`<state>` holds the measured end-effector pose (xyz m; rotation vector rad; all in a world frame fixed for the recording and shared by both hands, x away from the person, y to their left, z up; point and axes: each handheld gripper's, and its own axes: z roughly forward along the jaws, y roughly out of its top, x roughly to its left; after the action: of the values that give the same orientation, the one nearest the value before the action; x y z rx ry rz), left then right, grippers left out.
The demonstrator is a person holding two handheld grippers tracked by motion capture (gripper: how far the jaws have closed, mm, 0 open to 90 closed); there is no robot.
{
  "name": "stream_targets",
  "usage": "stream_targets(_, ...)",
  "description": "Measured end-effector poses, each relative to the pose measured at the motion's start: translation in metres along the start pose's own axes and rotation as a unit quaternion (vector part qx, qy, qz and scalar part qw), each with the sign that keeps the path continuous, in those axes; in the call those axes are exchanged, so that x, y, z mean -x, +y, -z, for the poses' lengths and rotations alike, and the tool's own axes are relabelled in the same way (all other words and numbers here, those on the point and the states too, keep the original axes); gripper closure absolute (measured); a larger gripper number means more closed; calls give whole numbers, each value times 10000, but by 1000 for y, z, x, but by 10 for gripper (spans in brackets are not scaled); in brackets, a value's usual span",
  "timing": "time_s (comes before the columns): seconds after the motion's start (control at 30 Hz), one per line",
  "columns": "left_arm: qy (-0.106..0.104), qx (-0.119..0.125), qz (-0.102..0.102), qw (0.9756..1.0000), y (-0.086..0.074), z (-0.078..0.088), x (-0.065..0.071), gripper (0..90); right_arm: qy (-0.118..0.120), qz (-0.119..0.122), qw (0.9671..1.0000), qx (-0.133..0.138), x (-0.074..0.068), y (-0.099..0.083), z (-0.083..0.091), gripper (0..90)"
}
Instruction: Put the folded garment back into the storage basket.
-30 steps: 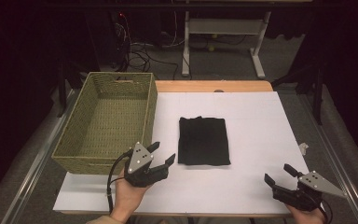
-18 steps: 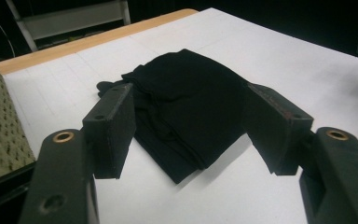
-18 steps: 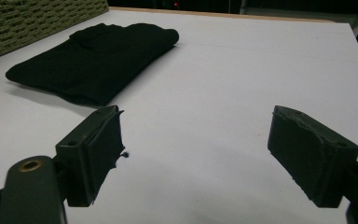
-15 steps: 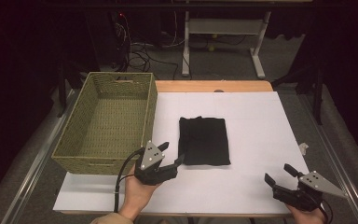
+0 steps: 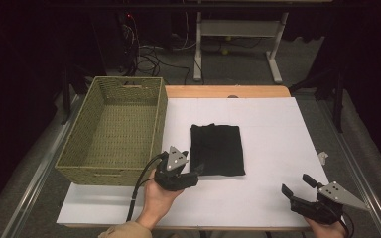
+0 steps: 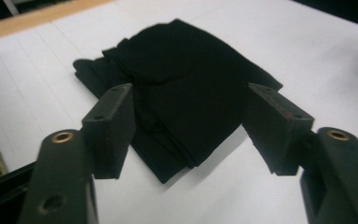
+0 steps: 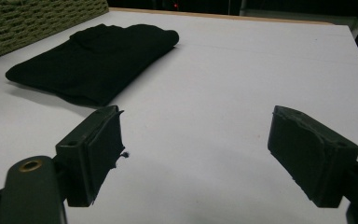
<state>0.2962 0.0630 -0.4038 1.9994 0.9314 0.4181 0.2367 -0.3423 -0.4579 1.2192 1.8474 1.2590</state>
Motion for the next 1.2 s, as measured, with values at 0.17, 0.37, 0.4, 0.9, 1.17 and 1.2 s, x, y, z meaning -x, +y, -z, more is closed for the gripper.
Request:
stream_targets(0.17, -117, -303, 202, 9993, 5, -11, -5, 293, 6, -5, 10000, 0, 0, 0, 0, 181)
stream_targets(0.37, -116, -500, 296, 9982, 10, -24, -9, 269, 11, 9, 10000, -14, -1, 0, 0, 181)
stream_targets(0.4, -135, -538, 288, 9980, 11, -28, -9, 269, 14, 13, 10000, -17, -1, 0, 0, 181)
stream_targets(0.9, -6, -1018, 440, 9938, 28, -64, -17, 218, 28, 2, 10000, 10, 0, 0, 1, 181)
stream_targets(1.17, 104, -1195, 590, 9910, 36, -81, -23, 198, 47, 19, 10000, 2, -1, 0, 0, 181)
stream_targets(1.2, 111, -1218, 626, 9905, 37, -83, -24, 198, 47, 19, 10000, 2, -1, 0, 0, 181)
